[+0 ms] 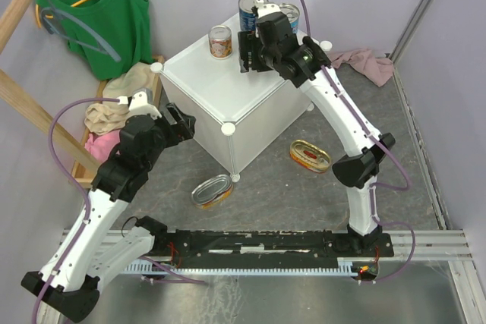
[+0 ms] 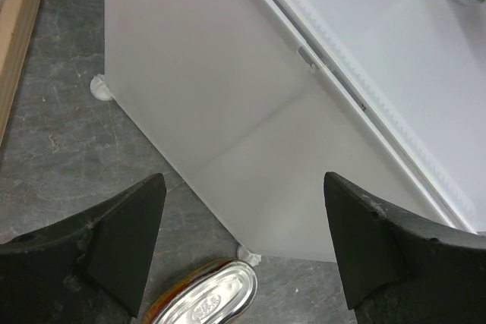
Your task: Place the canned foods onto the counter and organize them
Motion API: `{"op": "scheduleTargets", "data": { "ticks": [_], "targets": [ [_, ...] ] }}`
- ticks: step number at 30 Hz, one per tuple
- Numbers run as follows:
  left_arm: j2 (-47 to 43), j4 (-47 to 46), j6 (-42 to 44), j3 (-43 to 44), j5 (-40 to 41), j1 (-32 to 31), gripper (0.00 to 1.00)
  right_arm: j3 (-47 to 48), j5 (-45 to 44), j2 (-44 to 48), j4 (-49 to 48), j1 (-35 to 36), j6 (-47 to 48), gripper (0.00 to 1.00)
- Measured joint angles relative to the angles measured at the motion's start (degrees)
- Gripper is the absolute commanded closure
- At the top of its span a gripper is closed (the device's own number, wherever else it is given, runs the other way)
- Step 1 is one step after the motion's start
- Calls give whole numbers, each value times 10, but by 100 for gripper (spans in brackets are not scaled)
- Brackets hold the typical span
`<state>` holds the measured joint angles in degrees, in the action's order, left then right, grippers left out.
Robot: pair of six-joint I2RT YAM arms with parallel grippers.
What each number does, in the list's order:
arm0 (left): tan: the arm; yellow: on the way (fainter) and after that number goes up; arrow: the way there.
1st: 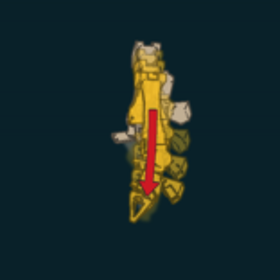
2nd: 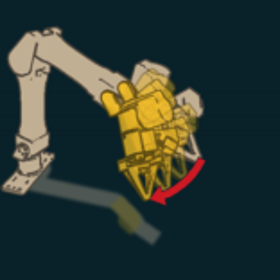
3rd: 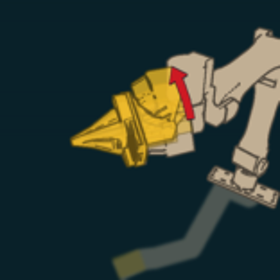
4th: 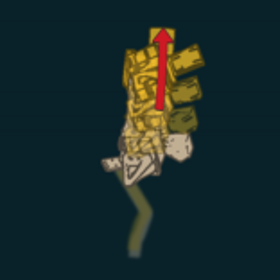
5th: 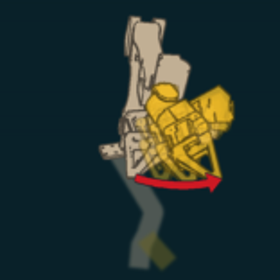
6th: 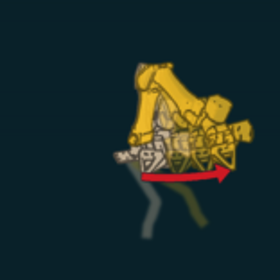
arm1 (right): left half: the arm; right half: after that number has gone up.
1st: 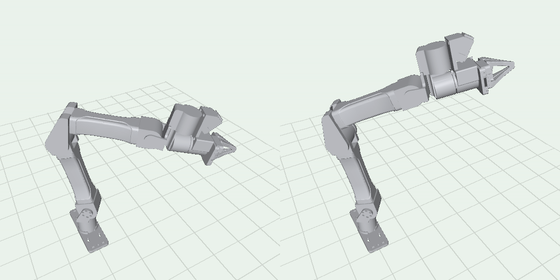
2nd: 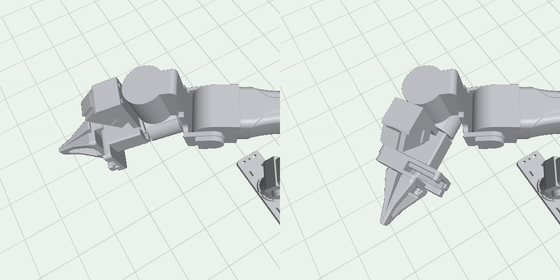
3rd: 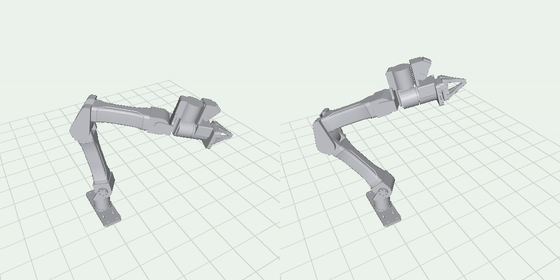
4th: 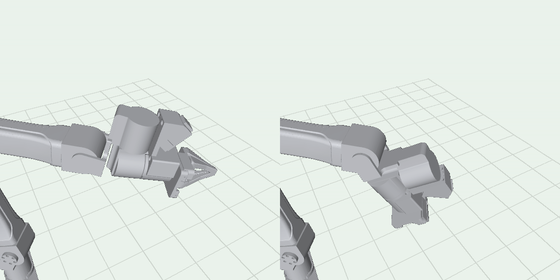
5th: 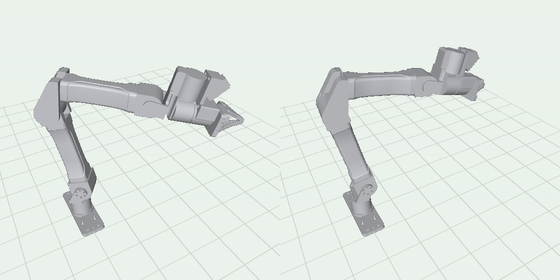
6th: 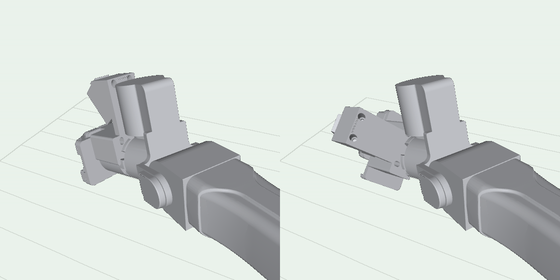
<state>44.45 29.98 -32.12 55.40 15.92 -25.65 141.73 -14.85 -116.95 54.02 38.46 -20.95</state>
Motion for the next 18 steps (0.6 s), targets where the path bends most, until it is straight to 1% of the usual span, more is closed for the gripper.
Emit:
{"op": "scheduleTargets", "data": {
  "ticks": [18],
  "targets": [
    [-7, 0, -1, -3, 0, -4, 9, -47, 0, 51, -17, 0, 0, 18]
  ]
}}
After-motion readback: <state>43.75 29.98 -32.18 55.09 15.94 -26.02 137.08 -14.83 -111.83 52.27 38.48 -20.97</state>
